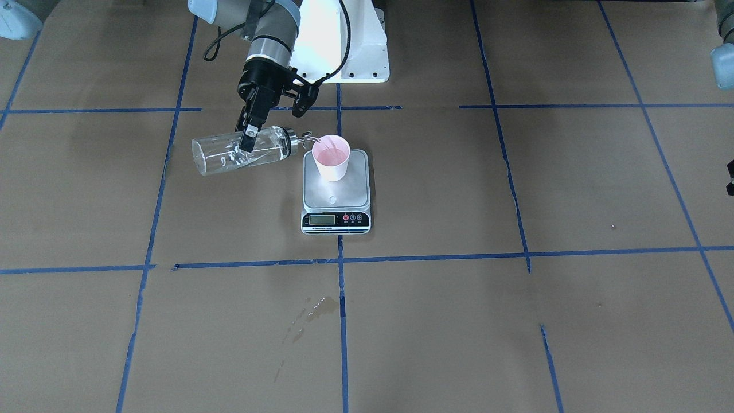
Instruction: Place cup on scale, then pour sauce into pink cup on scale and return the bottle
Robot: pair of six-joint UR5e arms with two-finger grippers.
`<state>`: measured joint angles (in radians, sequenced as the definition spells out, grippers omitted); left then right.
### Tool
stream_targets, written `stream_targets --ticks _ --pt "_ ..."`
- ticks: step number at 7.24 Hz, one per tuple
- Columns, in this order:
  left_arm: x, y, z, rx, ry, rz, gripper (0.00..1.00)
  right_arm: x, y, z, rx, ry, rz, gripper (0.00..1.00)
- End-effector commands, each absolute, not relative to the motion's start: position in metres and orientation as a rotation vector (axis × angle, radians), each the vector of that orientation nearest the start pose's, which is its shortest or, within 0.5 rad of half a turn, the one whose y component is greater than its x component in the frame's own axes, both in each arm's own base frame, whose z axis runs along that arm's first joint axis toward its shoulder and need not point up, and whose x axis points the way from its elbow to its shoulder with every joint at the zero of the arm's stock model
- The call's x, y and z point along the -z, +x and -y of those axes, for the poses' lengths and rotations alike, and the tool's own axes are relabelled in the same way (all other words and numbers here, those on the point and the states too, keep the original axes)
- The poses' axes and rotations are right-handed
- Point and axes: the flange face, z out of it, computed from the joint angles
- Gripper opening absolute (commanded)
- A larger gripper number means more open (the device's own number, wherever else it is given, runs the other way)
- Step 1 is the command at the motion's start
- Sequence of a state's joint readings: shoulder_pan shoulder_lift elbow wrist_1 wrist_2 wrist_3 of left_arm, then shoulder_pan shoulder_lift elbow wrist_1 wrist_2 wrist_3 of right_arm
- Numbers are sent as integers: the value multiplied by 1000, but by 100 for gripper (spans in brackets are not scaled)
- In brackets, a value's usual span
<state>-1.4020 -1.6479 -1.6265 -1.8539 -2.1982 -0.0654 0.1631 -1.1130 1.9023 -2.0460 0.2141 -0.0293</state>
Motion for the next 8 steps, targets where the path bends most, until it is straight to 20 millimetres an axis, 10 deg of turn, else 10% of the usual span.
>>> stream_targets --ticks 1,8 --pt "-564 18 552 -230 332 -662 100 -264 -527 310 819 1168 -701 0" --pt "-553 17 553 -230 353 -666 100 -269 -509 295 432 1312 -20 0"
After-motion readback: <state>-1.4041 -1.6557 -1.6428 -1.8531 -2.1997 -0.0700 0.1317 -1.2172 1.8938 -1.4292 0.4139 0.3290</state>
